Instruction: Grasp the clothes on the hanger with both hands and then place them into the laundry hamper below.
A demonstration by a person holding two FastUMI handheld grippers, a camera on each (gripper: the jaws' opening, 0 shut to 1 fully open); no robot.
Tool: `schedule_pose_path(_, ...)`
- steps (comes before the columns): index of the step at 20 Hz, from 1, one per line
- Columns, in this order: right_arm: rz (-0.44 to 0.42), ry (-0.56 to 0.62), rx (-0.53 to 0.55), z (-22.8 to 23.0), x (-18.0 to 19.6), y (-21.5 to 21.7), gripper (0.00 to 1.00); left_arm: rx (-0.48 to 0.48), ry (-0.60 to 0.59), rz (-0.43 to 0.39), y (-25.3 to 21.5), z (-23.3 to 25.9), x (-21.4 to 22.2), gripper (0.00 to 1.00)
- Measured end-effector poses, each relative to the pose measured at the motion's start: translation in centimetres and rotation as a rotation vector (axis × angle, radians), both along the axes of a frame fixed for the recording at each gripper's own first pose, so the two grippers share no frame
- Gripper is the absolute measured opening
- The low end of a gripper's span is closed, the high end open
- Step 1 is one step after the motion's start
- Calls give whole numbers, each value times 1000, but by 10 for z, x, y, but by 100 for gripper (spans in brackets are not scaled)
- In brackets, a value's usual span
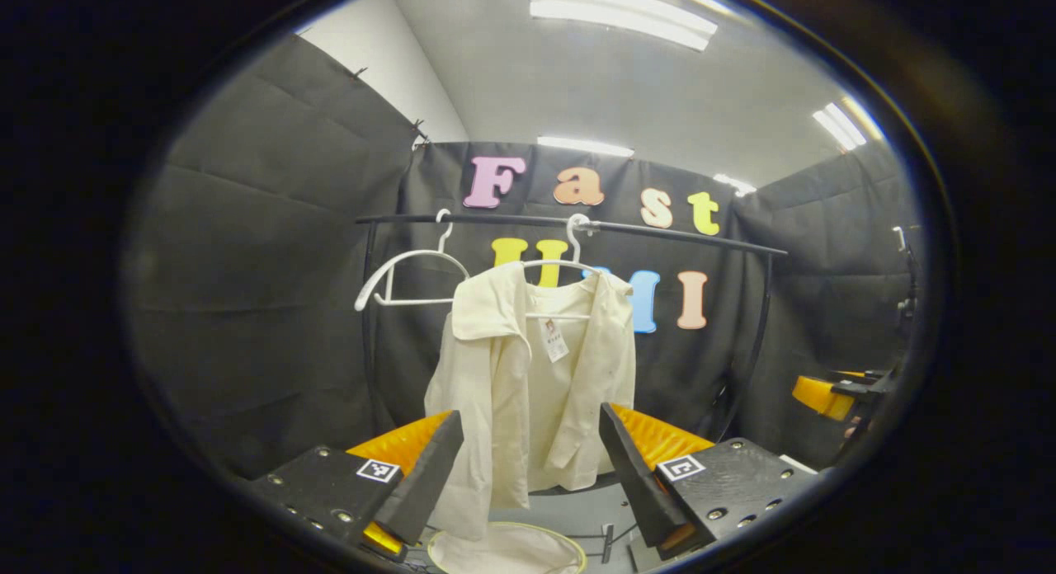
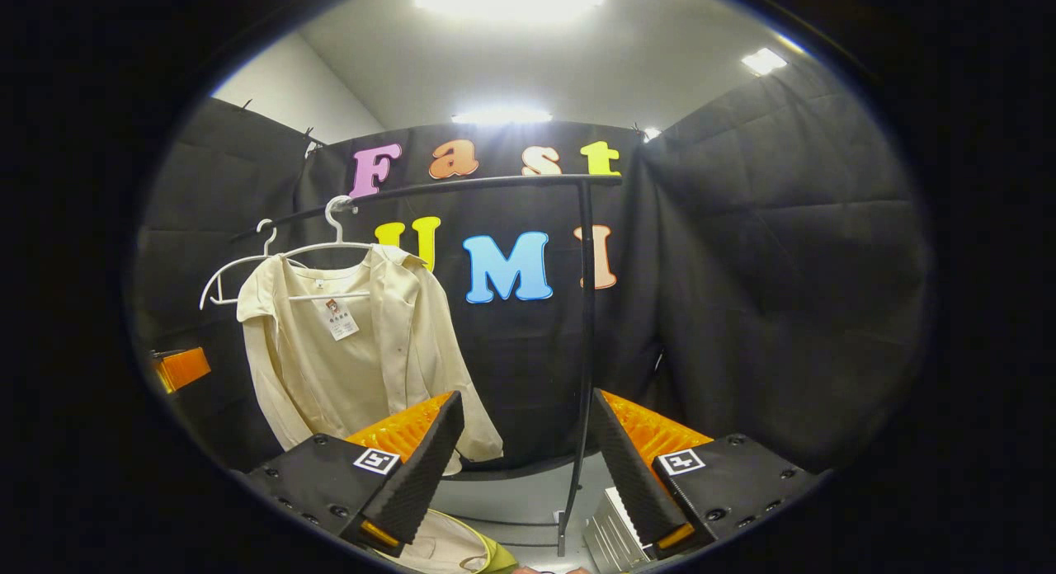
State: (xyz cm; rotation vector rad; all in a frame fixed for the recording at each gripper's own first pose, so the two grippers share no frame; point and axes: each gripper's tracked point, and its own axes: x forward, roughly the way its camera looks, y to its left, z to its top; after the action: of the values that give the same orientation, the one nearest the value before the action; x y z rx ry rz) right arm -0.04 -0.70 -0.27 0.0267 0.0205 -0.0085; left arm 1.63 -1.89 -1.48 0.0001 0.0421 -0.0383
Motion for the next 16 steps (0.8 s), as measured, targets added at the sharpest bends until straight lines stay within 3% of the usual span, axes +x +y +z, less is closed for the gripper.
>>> schedule_pose_path(7, 53, 32, 22, -16, 49, 17, 96, 26, 46, 50, -7, -6, 54, 97)
schedule_pose_path(16, 169, 59, 9, -26, 132, 41, 98, -14, 93, 217, 10, -13, 135, 97)
